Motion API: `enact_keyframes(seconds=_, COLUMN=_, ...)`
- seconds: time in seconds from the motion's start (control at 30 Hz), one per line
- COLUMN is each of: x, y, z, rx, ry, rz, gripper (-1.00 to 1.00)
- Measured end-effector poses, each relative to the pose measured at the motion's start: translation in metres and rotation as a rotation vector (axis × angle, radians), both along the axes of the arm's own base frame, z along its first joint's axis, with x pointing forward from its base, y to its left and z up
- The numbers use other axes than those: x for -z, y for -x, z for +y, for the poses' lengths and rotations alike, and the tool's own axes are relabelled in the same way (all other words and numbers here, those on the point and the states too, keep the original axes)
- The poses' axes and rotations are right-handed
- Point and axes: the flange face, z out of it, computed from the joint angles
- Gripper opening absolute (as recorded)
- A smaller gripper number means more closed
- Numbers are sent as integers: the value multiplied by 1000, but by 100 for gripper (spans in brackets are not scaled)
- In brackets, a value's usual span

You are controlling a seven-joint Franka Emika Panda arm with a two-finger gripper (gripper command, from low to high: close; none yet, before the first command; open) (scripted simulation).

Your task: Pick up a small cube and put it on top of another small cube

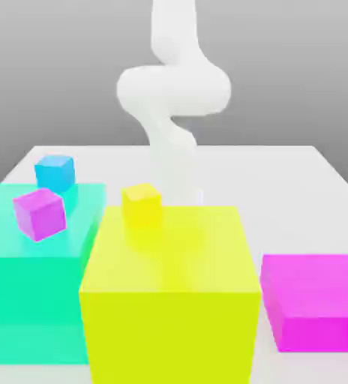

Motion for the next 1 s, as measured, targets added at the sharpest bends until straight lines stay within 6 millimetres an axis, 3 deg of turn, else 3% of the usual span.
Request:
enact_keyframes(seconds=0.27, x=89, y=-87, z=70, rx=-170, ry=84, rz=176, gripper=0)
enact_keyframes(seconds=0.5, x=186, y=-134, z=142, rx=-328, ry=154, rz=323, gripper=0)
enact_keyframes(seconds=0.67, x=265, y=-147, z=204, rx=-462, ry=206, rz=424, gripper=0)
enact_keyframes(seconds=0.8, x=332, y=-149, z=240, rx=-548, ry=240, rz=506, gripper=0)
enact_keyframes(seconds=1.0, x=437, y=-131, z=297, rx=-691, ry=290, rz=627, gripper=0)
